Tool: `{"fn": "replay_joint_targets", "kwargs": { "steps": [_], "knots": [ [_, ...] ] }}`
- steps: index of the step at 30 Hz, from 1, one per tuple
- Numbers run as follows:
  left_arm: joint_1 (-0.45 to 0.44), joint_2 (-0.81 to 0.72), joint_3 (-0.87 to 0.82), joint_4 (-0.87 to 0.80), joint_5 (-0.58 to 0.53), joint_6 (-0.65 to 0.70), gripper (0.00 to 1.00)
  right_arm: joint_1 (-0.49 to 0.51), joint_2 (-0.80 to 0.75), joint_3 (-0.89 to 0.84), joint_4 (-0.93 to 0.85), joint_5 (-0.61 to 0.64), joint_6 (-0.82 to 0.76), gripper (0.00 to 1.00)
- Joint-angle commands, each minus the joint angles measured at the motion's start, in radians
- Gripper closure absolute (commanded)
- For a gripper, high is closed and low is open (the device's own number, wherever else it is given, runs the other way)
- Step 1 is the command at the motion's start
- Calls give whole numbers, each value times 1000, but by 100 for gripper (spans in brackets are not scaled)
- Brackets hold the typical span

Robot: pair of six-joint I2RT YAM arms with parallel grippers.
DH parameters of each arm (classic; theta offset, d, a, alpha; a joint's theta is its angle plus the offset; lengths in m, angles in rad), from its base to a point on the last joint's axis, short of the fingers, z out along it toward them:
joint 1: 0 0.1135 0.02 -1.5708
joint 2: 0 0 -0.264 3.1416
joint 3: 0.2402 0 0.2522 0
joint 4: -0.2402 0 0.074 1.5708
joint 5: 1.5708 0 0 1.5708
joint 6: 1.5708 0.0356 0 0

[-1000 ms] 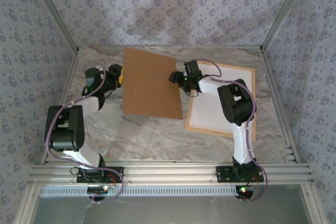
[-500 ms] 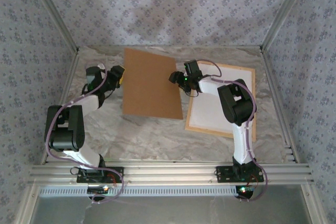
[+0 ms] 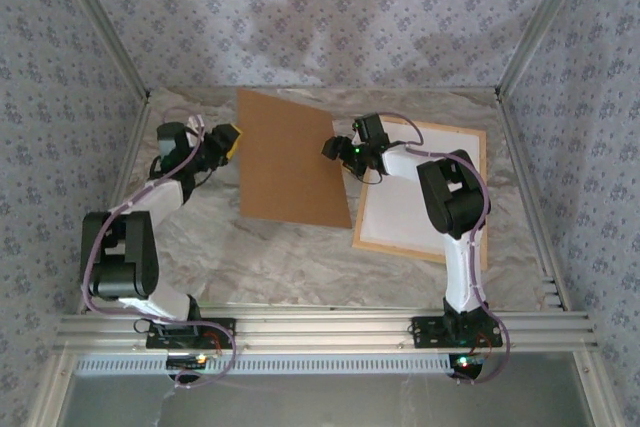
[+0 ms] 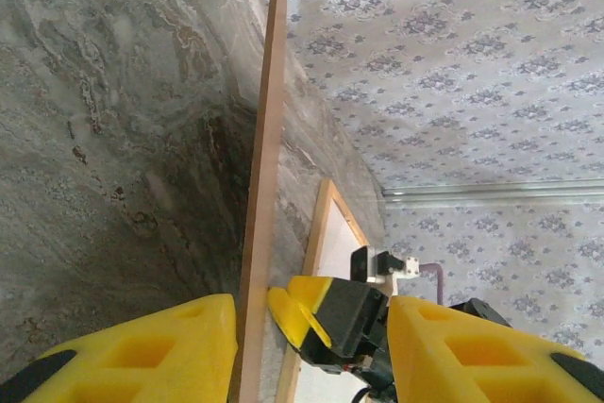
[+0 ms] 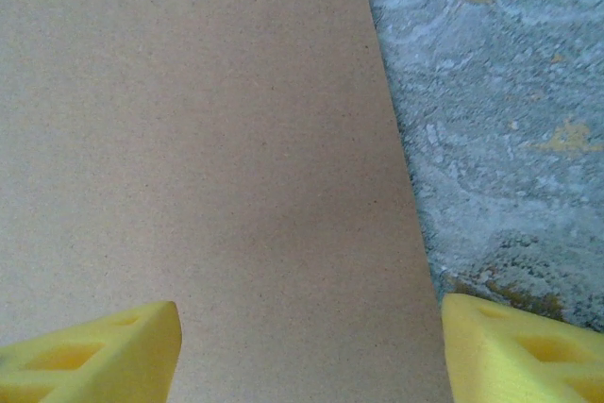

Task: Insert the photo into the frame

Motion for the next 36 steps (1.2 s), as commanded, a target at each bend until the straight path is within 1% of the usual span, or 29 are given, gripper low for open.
{"fn": "replay_joint_targets", "kwargs": {
  "steps": [1, 5, 8, 11, 15, 21, 25, 28, 33, 36],
  "knots": [
    [-57, -42, -65, 68, 14, -95, 54, 45, -52, -29, 33, -171, 53, 27],
    [-91, -62, -117, 136, -111, -172, 55, 63, -76, -79, 109, -155, 118, 27],
    [-118, -62, -143, 185, -179, -228, 57, 82, -97, -114, 151, -131, 155, 27],
    [-132, -61, -142, 190, -210, -236, 58, 98, -111, -134, 161, -105, 162, 27],
    [-124, -64, -112, 107, -190, -164, 58, 88, -114, -135, 139, -98, 138, 28],
    [-80, -79, -112, 26, -120, -78, 60, 52, -121, -115, 63, -93, 67, 28],
    [-47, -92, -109, -26, -61, -22, 53, 43, -111, -93, 36, -103, 44, 28],
    [-28, -91, -105, -43, -14, 0, 51, 40, -99, -83, 24, -107, 37, 28],
    [-12, -87, -100, -57, 39, 16, 50, 40, -84, -68, 11, -113, 32, 28],
    [-3, -95, -93, -92, 67, 48, 45, 39, -82, -64, -2, -110, 23, 28]
  ]
}}
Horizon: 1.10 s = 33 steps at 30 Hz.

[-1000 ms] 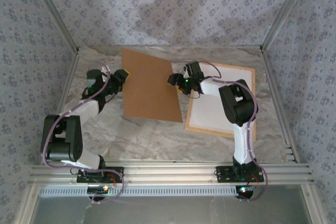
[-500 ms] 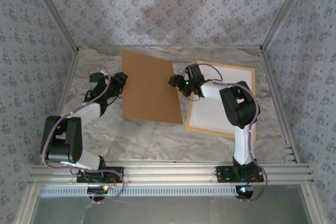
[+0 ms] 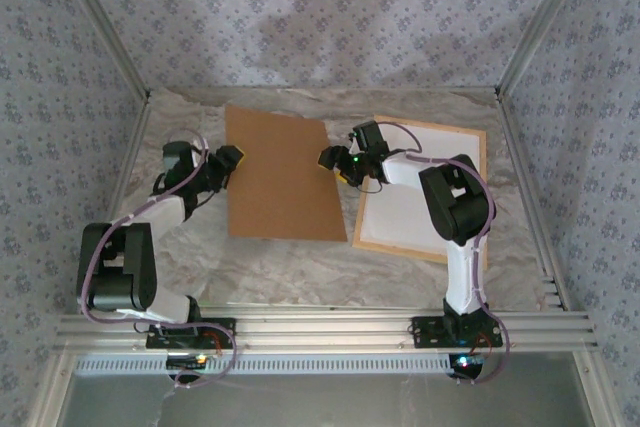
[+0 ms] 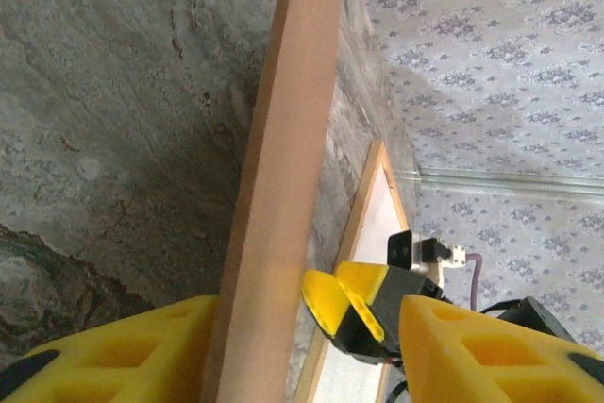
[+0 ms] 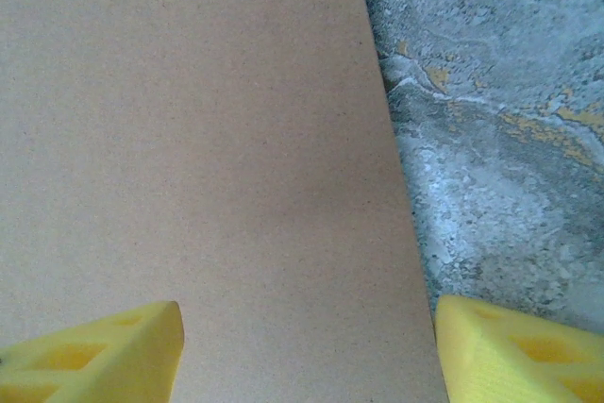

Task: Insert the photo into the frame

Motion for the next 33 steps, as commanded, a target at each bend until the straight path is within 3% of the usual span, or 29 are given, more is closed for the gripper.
{"fn": "replay_joint_targets", "kwargs": {
  "steps": [1, 13, 27, 33],
  "knots": [
    [10, -38, 44, -33, 80, 55, 44, 11, -11, 45, -26, -45, -23, 28],
    [48, -95, 20, -86, 127, 99, 39, 9, -3, 66, -62, -39, -45, 29],
    [49, -19, 18, -15, 93, 111, 77, 14, 4, 72, -61, -55, -44, 30],
    [50, -29, 15, 25, 60, 122, 93, -11, -61, 76, -96, -68, -84, 29]
  ]
}}
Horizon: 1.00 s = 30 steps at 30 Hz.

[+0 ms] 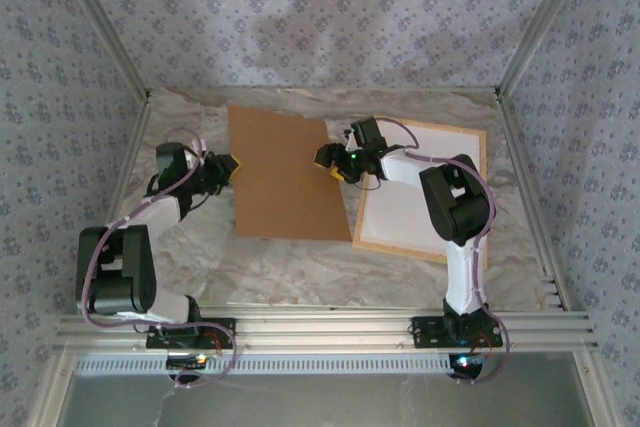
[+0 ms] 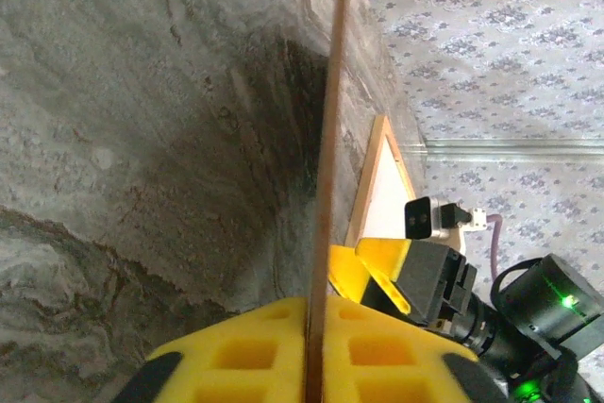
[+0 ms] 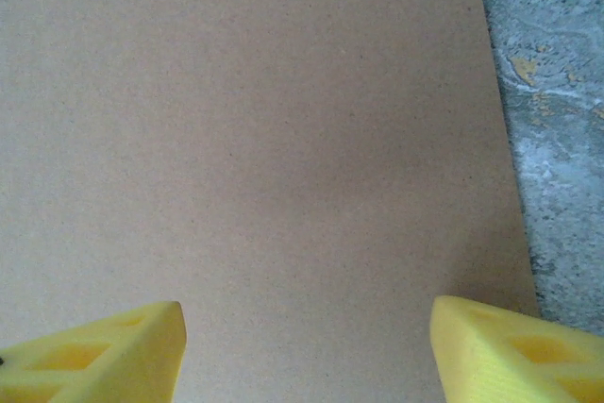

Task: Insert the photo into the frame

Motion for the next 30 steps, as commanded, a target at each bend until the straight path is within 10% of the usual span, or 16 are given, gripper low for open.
{"fn": "replay_joint_targets", "kwargs": {
  "steps": [1, 9, 17, 30],
  "knots": [
    [3, -19, 13, 78, -19, 11, 98, -19, -76, 33, -56, -23, -55, 29],
    [16, -85, 8, 217, -15, -90, 100, -132, -284, 7, -279, 67, -267, 25],
    [27, -164, 46, 245, -16, -143, 100, -469, -428, -94, -385, 321, -388, 17],
    [-2, -191, 40, 286, -11, -183, 100, -813, -164, 52, -462, 392, -430, 8]
  ]
}}
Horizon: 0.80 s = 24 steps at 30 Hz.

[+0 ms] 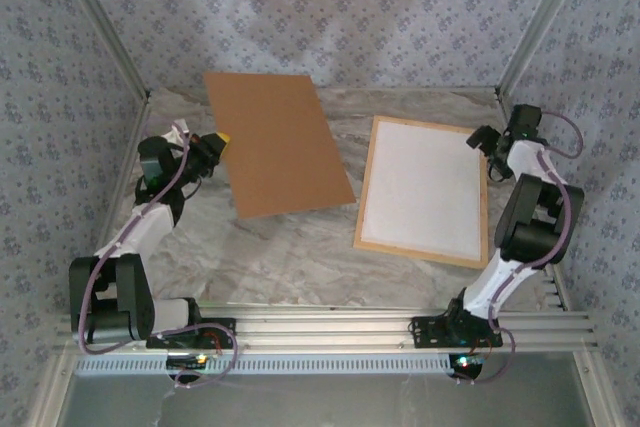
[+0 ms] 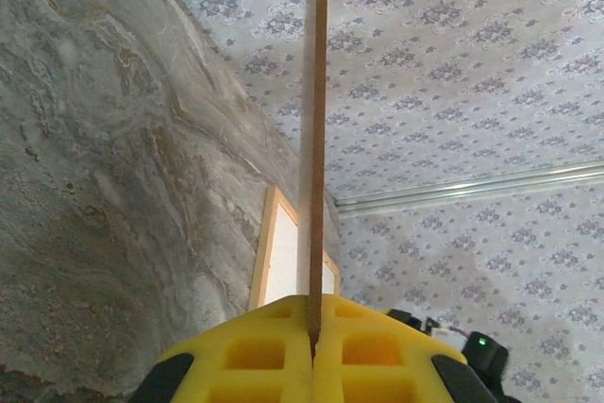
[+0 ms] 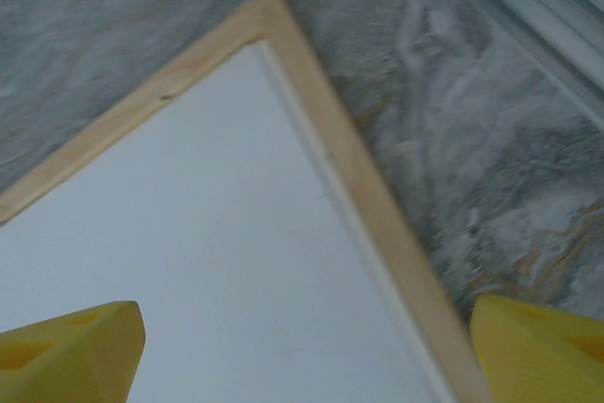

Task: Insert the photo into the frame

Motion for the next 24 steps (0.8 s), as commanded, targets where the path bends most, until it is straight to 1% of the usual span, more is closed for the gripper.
{"fn": "replay_joint_targets", "kwargs": {
  "steps": [1, 4, 6, 7, 11, 15, 19, 21, 24],
  "knots": [
    [-17, -31, 42, 109, 25, -26, 100, -18, 86, 75, -83, -12, -39, 8],
    [-29, -23, 42, 116, 28, -26, 100, -27, 154, 115, -115, -77, -50, 8],
    [-35, -23, 39, 120, 29, -25, 100, -27, 186, 136, -135, -91, -71, 8],
    [-38, -22, 41, 121, 29, -24, 100, -26, 193, 137, -138, -94, -73, 8],
    [-43, -22, 45, 115, 30, -20, 100, -21, 196, 118, -130, -175, -70, 9],
    [-48, -28, 43, 105, 32, -18, 100, 3, 152, 44, -100, -242, -46, 11],
    [-55, -39, 42, 101, 34, -14, 100, 45, 87, -76, -10, -319, 19, 13],
    [-62, -45, 44, 99, 37, -15, 100, 86, 59, -144, 45, -351, 60, 14],
    [-75, -50, 49, 94, 50, -12, 100, 158, 48, -174, 92, -390, 91, 15]
  ]
}}
